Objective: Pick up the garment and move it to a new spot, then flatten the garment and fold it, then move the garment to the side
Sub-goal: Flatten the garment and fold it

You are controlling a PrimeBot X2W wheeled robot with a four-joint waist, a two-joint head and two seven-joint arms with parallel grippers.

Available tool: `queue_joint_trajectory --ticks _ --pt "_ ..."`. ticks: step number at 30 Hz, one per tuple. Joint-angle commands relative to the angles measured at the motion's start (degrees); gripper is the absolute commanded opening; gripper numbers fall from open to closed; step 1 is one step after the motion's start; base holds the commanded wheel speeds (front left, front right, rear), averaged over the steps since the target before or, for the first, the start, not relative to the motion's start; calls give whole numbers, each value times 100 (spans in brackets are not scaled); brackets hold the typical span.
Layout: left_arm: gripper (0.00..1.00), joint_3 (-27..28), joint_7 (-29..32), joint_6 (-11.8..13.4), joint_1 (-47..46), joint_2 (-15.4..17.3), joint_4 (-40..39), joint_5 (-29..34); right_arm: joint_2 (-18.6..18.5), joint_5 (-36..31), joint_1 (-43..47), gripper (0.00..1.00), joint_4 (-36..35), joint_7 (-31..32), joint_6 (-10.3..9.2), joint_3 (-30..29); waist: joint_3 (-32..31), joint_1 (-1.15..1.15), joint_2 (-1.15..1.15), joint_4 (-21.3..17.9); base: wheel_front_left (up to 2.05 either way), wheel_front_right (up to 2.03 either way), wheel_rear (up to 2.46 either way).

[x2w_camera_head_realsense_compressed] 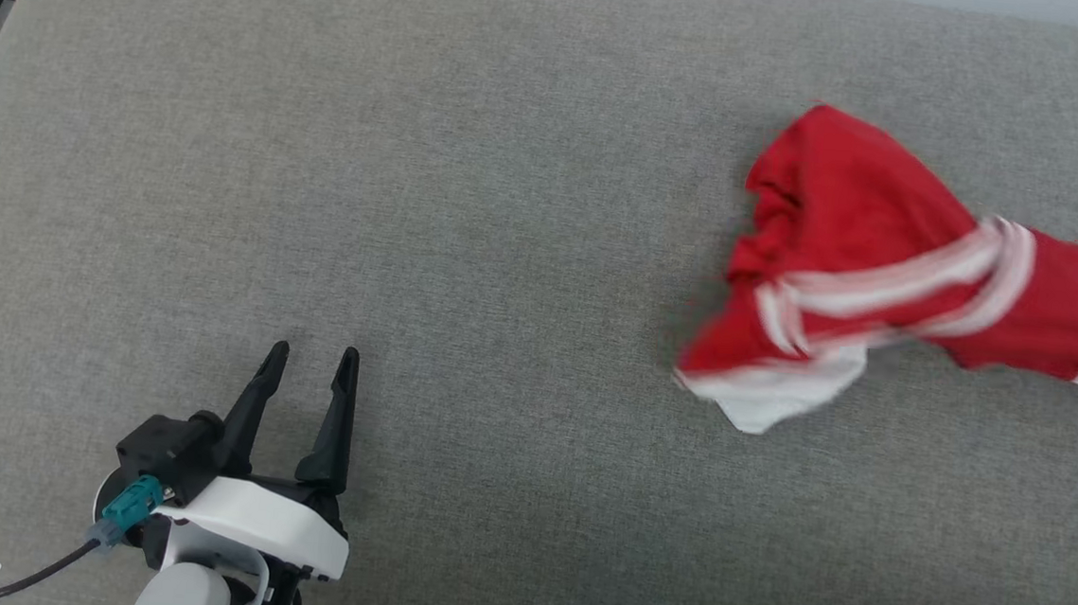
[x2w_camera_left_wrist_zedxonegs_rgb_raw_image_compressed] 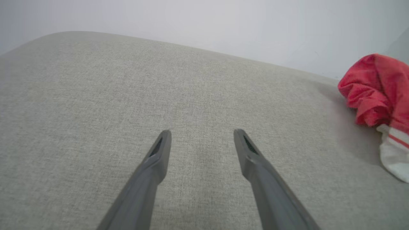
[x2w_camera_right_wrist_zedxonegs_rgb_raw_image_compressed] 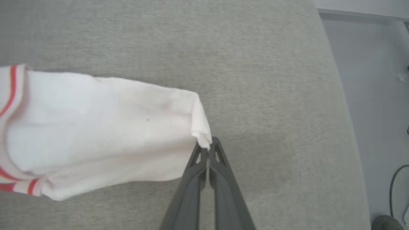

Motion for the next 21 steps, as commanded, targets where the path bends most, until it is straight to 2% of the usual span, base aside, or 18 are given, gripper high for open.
queue_joint_trajectory --ticks 1,5,11,12,13,17,21 --pt "100 -18 -13 -12 15 18 -12 -77 30 -55 60 0 -31 -42 -4 -107 -3 0 0 -11 0 0 0" --pt "100 -77 -13 -12 35 81 4 -75 279 -312 292 0 -109 -78 -3 -574 -16 0 0 -55 0 0 0" --pt "100 -120 -13 -12 13 208 6 -94 676 -549 394 0 -219 -289 -3 -774 -48 0 0 -174 0 0 0" --pt "100 -123 -13 -12 9 245 4 -99 726 -596 387 43 -233 -389 -4 -814 -55 0 0 -201 0 0 0" --pt "100 -142 -13 -12 -1 279 -10 -113 771 -637 374 100 -252 -501 -4 -843 -61 0 0 -233 0 0 0" --pt "100 -384 -13 -12 -161 513 -131 -195 921 -811 388 100 -340 -1030 -3 -949 -98 0 0 -383 0 0 0" --pt "100 -1123 -13 -12 -622 1197 -450 -435 1096 -917 497 100 -714 -1792 -3 -1194 -124 0 0 -626 0 0 0"
